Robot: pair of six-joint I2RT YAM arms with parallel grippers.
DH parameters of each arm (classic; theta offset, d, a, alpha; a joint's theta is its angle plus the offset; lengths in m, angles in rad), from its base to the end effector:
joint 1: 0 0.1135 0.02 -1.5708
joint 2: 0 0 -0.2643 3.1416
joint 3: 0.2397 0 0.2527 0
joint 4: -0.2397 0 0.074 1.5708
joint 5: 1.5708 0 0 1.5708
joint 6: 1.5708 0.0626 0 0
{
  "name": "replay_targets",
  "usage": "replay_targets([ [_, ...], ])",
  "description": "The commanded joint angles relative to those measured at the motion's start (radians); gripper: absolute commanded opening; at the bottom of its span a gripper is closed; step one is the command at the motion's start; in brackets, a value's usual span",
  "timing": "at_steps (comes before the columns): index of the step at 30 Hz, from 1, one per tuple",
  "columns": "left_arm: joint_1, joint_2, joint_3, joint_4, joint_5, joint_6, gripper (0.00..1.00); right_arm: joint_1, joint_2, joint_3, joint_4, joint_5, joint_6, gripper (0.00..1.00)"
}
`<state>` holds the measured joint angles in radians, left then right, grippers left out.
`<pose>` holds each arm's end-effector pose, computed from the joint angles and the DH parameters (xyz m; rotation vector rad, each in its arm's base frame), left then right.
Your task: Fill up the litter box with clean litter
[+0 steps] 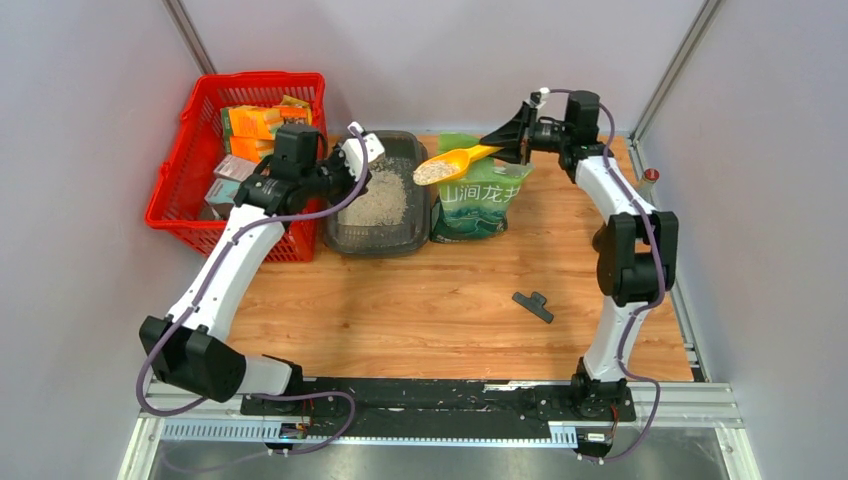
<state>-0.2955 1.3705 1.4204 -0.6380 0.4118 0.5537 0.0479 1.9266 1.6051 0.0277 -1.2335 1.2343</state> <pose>0.2978 -0.1168 0.3718 1.0813 1.8207 -0.2909 0.4512 0.0808 0.3132 0.2359 2.1603 1.9464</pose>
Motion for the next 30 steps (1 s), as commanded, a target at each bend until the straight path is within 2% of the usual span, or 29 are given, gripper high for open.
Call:
replay_targets([
  [1,0.010,-0.065,-0.029,-0.072,-0.011,0.045,0.40,0.068,0.070,0.107,0.026,0.034,0.005,0.00],
  [9,0.010,-0.134,-0.061,-0.146,-0.010,0.066,0.40,0.190,0.251,0.298,-0.020,0.103,-0.038,0.00],
  [18,0.010,-0.186,-0.074,-0.235,0.025,0.048,0.40,0.227,0.529,0.582,-0.086,0.187,-0.190,0.00],
  [23,0.010,-0.195,-0.080,-0.244,0.036,0.032,0.40,0.239,0.565,0.668,-0.091,0.224,-0.288,0.00],
  [30,0.010,-0.203,-0.106,-0.207,0.039,0.026,0.40,0.242,0.517,0.655,-0.098,0.357,-0.455,0.00],
])
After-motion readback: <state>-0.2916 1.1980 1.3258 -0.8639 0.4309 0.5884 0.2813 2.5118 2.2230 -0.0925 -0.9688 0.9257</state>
